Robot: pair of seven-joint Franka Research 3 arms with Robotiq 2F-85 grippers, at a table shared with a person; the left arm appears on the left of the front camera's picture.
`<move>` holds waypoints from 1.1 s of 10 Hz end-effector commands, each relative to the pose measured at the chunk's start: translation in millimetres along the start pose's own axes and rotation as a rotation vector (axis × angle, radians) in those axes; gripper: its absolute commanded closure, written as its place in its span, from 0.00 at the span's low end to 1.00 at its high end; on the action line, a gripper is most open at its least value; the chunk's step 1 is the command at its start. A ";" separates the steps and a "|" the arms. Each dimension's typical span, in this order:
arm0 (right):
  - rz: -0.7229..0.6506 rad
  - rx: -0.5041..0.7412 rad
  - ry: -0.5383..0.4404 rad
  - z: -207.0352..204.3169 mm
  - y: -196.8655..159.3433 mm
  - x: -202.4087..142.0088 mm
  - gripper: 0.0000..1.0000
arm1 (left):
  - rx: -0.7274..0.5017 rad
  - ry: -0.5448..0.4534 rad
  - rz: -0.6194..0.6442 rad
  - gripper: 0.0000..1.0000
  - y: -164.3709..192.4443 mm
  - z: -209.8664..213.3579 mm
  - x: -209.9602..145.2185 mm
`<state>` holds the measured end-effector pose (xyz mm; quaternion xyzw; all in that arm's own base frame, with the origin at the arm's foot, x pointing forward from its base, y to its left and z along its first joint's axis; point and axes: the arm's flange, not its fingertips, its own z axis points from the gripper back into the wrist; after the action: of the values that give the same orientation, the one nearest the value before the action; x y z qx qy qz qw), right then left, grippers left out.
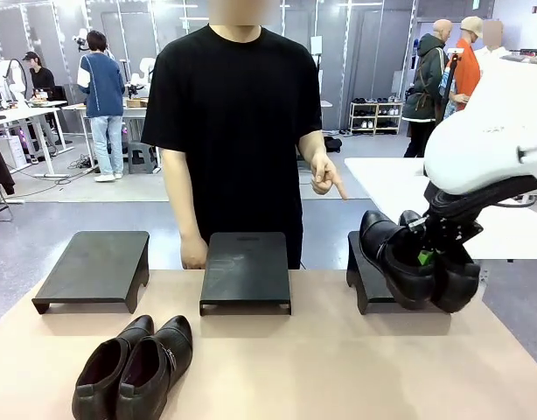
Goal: Place the shoes on the stand as instructed by the person.
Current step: Pick up one pair of Shoes and place it on the Shoes Stand indicated by the person.
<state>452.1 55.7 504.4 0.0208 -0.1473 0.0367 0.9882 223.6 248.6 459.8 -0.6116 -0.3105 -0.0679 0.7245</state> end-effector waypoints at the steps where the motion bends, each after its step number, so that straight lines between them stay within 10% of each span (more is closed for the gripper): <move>1: 0.047 -0.004 -0.057 -11.0 -6.4 38.8 0.93 | -0.016 -0.003 -0.013 0.00 -1.3 1.5 0.3; 11: 0.052 -0.011 -0.080 -65.5 -10.5 91.6 0.93 | -0.016 -0.003 -0.013 0.00 -1.3 1.5 0.3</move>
<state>558.2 54.8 461.2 0.0116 -0.1792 0.0608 0.9819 223.6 248.6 459.7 -0.6115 -0.3105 -0.0678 0.7246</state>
